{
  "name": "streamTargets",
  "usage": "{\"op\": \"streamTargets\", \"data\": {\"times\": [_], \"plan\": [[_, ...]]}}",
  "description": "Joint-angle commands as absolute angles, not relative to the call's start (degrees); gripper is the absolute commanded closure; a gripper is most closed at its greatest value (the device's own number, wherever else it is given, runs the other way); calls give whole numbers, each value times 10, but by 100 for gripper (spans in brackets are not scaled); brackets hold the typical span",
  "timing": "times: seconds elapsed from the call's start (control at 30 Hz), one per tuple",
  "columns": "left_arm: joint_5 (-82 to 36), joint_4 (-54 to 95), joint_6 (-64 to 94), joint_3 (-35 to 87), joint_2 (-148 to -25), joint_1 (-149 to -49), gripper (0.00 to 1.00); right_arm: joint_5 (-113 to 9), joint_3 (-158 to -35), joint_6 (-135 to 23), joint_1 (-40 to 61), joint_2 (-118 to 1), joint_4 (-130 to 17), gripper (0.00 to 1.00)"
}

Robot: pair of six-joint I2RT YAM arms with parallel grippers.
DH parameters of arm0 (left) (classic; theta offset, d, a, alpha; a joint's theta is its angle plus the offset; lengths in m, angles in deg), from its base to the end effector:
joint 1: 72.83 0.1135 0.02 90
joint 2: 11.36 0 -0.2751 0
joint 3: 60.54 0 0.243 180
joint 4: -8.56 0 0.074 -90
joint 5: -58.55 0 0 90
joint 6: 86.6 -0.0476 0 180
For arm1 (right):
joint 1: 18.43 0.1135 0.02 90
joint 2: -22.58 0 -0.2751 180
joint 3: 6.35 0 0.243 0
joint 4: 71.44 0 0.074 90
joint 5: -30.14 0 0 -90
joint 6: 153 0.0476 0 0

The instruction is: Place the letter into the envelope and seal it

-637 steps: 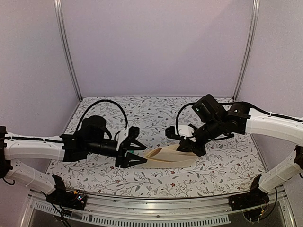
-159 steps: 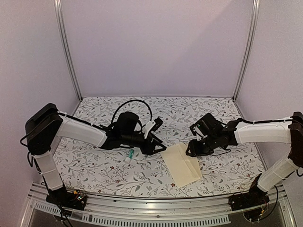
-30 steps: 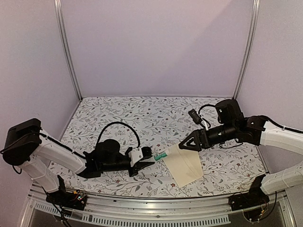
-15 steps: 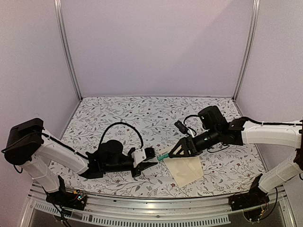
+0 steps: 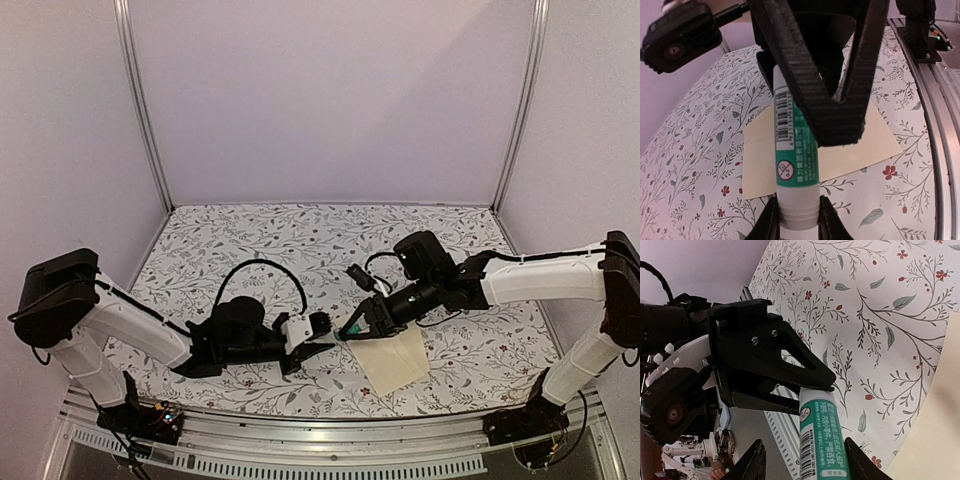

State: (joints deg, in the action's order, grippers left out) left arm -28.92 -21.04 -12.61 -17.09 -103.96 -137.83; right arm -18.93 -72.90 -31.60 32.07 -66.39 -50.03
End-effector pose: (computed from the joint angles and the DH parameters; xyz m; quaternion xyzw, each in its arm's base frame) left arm 0.1274 -0.2782 0.1638 0.5401 0.6127 -0.2555 0.5173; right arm 0.1789 0.2660 0.2197 -0.2782 0.8272 0.4837 0.0667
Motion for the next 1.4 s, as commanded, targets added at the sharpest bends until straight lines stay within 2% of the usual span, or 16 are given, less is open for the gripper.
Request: {"op": "streamTargets", "data": {"times": [0.0, 0.2, 0.33, 0.53, 0.7, 0.83, 1.0, 1.1, 1.37], "plan": [[-292, -232, -125, -158, -1044, -1387, 100, -186, -748, -310, 327, -679, -525, 43], [-290, -233, -125, -161, -1041, -1387, 100, -189, -747, -312, 328, -689, -528, 58], [-289, -233, -125, -162, -1039, -1387, 100, -198, -747, -314, 329, -689, -527, 59], [-289, -232, -125, -162, -1039, -1388, 100, -216, -751, -319, 329, -686, -514, 54], [-288, -233, -125, -163, -1039, -1388, 100, -226, -751, -321, 328, -685, -510, 56], [-289, -233, -125, -163, -1038, -1389, 100, -229, -751, -325, 328, -684, -506, 64], [-290, -235, -125, -164, -1036, -1389, 100, -225, -747, -328, 329, -685, -505, 84], [-291, -235, -126, -166, -1035, -1390, 100, -226, -741, -329, 328, -680, -505, 90], [-302, -244, -127, -189, -1023, -1387, 100, -242, -706, -330, 324, -632, -500, 98]]}}
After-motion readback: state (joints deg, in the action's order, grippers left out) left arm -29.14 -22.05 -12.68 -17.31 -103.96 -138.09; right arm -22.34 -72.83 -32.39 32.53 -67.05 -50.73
